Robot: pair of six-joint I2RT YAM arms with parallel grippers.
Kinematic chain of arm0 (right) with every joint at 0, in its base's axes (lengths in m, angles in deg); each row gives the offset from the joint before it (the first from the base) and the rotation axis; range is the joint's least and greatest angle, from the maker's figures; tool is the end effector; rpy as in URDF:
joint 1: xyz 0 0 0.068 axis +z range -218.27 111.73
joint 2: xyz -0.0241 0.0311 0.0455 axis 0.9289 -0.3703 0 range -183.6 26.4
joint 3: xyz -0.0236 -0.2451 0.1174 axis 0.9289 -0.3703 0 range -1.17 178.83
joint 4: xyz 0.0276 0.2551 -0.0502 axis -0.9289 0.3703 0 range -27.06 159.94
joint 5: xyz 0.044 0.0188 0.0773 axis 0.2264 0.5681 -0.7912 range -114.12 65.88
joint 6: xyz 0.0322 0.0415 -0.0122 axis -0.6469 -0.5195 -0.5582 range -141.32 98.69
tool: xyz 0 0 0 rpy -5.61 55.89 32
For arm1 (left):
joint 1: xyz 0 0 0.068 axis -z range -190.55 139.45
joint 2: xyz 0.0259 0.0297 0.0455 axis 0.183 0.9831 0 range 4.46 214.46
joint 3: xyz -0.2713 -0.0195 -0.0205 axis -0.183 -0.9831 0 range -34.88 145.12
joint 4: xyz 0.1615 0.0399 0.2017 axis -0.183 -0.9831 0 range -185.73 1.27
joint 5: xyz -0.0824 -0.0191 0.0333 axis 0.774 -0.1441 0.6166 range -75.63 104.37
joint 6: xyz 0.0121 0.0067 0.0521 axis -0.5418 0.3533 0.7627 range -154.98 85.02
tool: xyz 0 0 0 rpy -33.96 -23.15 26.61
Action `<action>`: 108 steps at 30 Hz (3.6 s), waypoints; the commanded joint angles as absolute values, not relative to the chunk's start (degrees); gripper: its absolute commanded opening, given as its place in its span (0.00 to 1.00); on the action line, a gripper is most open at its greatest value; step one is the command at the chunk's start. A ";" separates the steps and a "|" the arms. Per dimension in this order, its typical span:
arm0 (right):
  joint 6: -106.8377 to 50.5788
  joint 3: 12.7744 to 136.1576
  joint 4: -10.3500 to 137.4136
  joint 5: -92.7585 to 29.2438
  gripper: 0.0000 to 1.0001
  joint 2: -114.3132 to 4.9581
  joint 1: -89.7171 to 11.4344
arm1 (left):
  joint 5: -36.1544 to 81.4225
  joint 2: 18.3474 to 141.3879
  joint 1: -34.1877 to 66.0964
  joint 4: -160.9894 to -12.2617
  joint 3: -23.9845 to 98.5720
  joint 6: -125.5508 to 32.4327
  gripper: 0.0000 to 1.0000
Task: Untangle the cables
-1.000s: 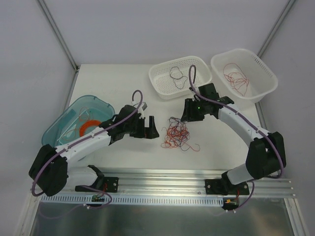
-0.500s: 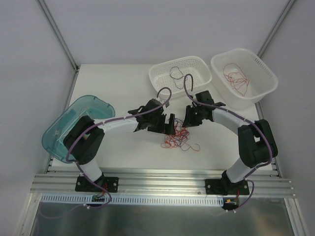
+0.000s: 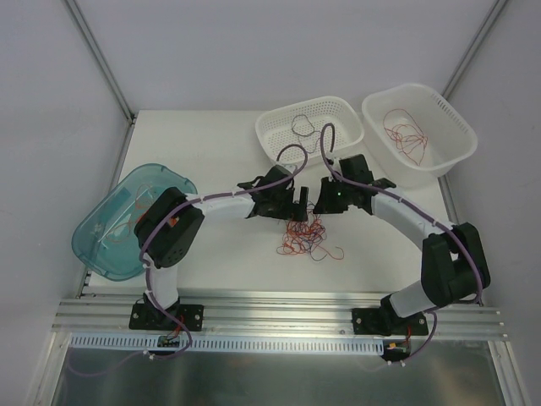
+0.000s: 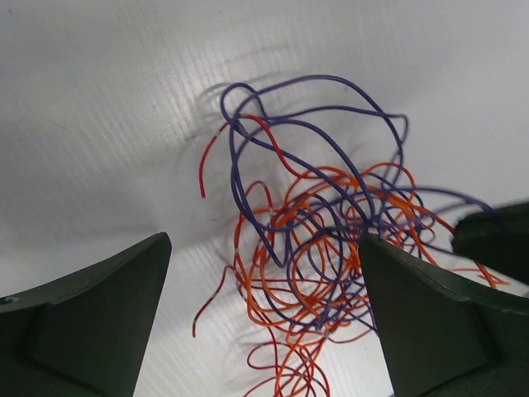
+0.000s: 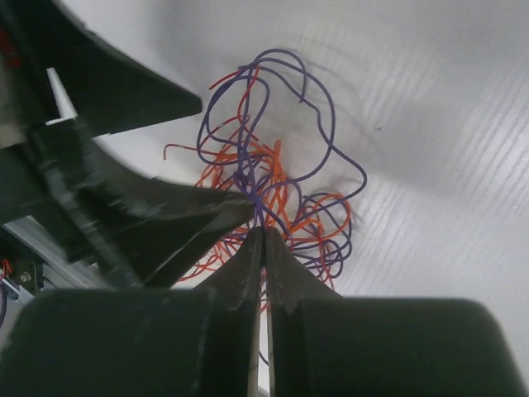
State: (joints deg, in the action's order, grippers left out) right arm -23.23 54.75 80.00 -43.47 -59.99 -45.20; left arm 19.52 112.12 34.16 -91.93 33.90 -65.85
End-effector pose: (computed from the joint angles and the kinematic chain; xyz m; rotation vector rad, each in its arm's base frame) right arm 0.2876 0.1352 0.2250 -0.6021 2.3510 0.6066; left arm 0.2889 -0.2904 0.1845 0.3407 2.4054 -0.7475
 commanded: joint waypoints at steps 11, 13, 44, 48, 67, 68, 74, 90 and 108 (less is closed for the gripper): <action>-19.75 65.36 94.83 -42.67 0.01 -46.21 -41.64 | 4.97 115.91 35.07 -91.54 32.89 -69.87 0.72; -18.68 68.70 98.78 -41.87 0.01 -44.53 -42.25 | 3.66 114.77 34.98 -91.72 31.22 -69.61 0.54; -20.08 93.91 103.72 -33.18 0.01 -28.09 -63.87 | -1.80 85.95 21.89 -100.86 3.01 -69.08 0.16; -20.61 102.26 104.25 -30.45 0.01 -30.98 -65.28 | -1.89 83.22 20.92 -101.47 0.55 -69.08 0.22; -30.98 98.73 95.62 -42.44 0.01 -32.31 -68.09 | 0.74 74.17 18.99 -103.41 -3.76 -67.68 0.31; -31.16 95.63 97.46 -44.31 0.01 -32.13 -68.18 | 1.88 73.64 19.07 -103.58 -3.41 -67.07 0.31; -29.76 63.73 98.96 -45.04 0.07 -25.46 -68.01 | 7.59 69.68 19.16 -104.02 -1.31 -61.35 0.31; -12.79 56.84 100.74 -39.86 0.71 -39.32 -44.39 | 19.99 66.62 22.41 -104.55 1.69 -59.85 0.56; -11.73 65.54 87.82 -35.19 0.65 -72.03 -29.60 | 19.03 55.35 22.59 -106.66 1.51 -52.65 0.66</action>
State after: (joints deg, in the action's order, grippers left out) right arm -12.74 62.10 91.62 -36.45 -70.43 -31.43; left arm 19.85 54.96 22.14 -105.85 0.48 -54.95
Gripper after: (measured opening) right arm 0.652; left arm 0.672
